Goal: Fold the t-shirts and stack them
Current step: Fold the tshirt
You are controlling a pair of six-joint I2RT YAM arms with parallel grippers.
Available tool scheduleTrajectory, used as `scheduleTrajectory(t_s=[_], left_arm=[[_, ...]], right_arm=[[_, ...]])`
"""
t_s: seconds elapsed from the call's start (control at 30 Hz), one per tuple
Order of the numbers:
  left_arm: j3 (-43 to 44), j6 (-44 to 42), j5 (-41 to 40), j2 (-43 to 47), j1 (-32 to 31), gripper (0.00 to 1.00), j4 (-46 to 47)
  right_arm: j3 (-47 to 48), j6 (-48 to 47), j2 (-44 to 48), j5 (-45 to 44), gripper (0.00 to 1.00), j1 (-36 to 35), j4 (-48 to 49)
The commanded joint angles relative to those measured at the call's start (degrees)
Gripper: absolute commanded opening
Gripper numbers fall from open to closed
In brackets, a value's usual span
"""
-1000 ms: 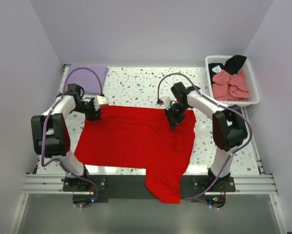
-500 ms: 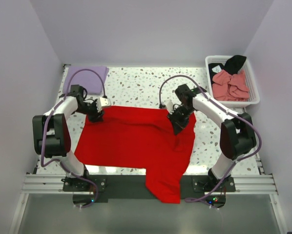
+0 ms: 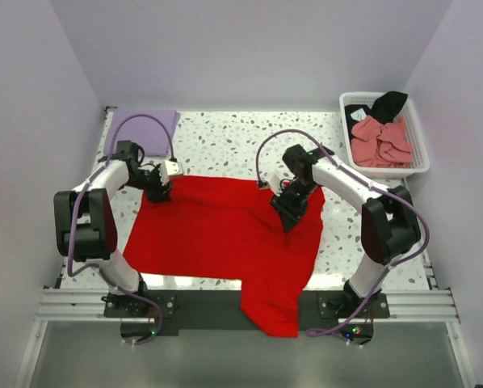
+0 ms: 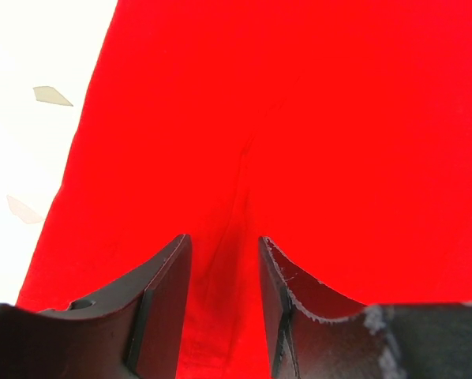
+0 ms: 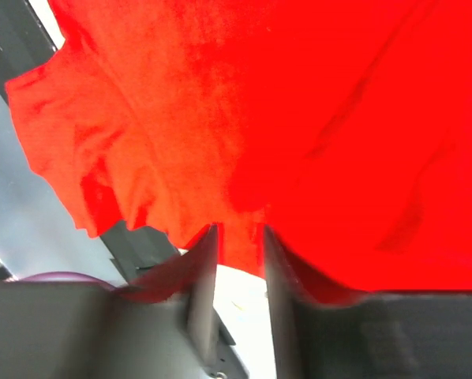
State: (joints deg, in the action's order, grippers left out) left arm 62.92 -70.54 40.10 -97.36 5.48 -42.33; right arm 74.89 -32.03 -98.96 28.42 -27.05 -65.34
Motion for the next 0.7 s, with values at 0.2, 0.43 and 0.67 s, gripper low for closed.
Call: scheduleTrajectory(t_s=[0.2, 0.43, 0.67], left_arm=[[10.3, 18.3, 3.7, -5.5, 2.9, 0.44, 4.4], [13.4, 28.2, -4.9, -11.5, 2.5, 0.42, 8.5], [12.7, 35.1, -14.7, -15.0, 2.7, 0.36, 11.4]], right_arm=[[9.4, 4.7, -2.0, 5.0, 0.4, 4.2, 0.7], [9.6, 12.5, -5.4, -15.3, 0.36, 7.8, 13.6], [12.8, 12.4, -15.6, -28.2, 0.33, 8.2, 18.6]])
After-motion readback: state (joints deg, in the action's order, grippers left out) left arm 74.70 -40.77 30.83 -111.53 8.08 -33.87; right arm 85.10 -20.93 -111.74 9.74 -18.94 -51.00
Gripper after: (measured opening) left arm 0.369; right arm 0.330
